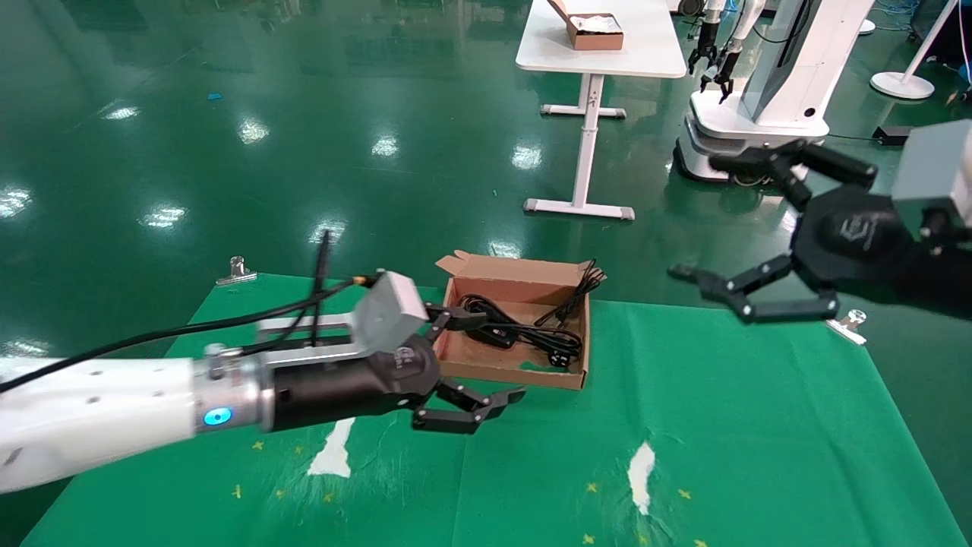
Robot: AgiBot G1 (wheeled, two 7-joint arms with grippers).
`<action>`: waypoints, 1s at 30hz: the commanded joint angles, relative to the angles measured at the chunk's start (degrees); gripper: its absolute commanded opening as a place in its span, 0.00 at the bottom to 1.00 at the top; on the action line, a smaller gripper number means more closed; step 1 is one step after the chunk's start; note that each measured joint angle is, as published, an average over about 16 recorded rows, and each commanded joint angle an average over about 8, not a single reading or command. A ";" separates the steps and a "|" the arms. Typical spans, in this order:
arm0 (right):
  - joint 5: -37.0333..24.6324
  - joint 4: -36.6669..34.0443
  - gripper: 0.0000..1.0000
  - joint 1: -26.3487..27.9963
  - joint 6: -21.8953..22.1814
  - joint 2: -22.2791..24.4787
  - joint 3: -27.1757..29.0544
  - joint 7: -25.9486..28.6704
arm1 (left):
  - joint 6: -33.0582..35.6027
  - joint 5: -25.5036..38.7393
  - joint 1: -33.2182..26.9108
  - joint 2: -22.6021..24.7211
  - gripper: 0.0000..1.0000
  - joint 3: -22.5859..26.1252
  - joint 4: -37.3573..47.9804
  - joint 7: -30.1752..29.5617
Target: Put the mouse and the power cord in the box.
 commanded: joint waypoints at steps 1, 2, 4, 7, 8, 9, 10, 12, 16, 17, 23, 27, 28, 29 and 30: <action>0.98 2.07 1.00 -1.68 -0.15 0.30 0.36 1.81 | 1.92 -1.38 1.29 -1.47 1.00 -1.90 -1.27 -0.40; 1.49 3.13 1.00 -2.54 -0.23 0.45 0.54 2.74 | 2.90 -2.08 1.95 -2.21 1.00 -2.87 -1.91 -0.60; 2.46 5.18 1.00 -4.21 -0.39 0.75 0.89 4.54 | 4.80 -3.45 3.23 -3.67 1.00 -4.76 -3.16 -0.99; 3.94 8.29 1.00 -6.74 -0.62 1.19 1.43 7.26 | 7.68 -5.52 5.17 -5.87 1.00 -7.62 -5.06 -1.58; 4.44 9.34 1.00 -7.60 -0.70 1.34 1.61 8.18 | 8.66 -6.22 5.83 -6.61 1.00 -8.59 -5.71 -1.78; 4.94 10.39 1.00 -8.45 -0.78 1.50 1.79 9.10 | 9.63 -6.92 6.49 -7.35 1.00 -9.55 -6.35 -1.99; 5.42 11.40 1.00 -9.27 -0.85 1.64 1.96 9.99 | 10.56 -7.58 7.11 -8.07 1.00 -10.48 -6.96 -2.18; 6.42 13.50 1.00 -10.98 -1.01 1.94 2.32 11.83 | 12.51 -8.98 8.42 -9.55 1.00 -12.41 -8.25 -2.58; 8.37 17.62 1.00 -14.32 -1.31 2.54 3.03 15.43 | 16.33 -11.72 10.99 -12.47 1.00 -16.19 -10.76 -3.37; 8.87 18.67 1.00 -15.18 -1.39 2.69 3.21 16.35 | 17.30 -12.42 11.65 -13.21 1.00 -17.16 -11.40 -3.57; 11.83 24.90 1.00 -20.25 -1.86 3.58 4.28 21.81 | 23.06 -16.56 15.53 -17.61 1.00 -22.88 -15.20 -4.75; 13.56 28.53 1.00 -23.20 -2.13 4.11 4.91 24.99 | 25.72 -18.46 17.31 -19.63 1.00 -25.50 -16.94 -5.30; 13.97 29.39 1.00 -23.89 -2.19 4.23 5.05 25.69 | 26.22 -18.81 17.63 -20.00 1.00 -26.00 -17.25 -5.37; 14.34 30.17 1.00 -24.53 -2.26 4.33 5.18 26.29 | 26.61 -19.08 17.88 -20.28 1.00 -26.38 -17.50 -5.42; 14.66 30.83 1.00 -25.06 -2.31 4.43 5.28 26.77 | 26.87 -19.27 18.04 -20.47 1.00 -26.64 -17.66 -5.44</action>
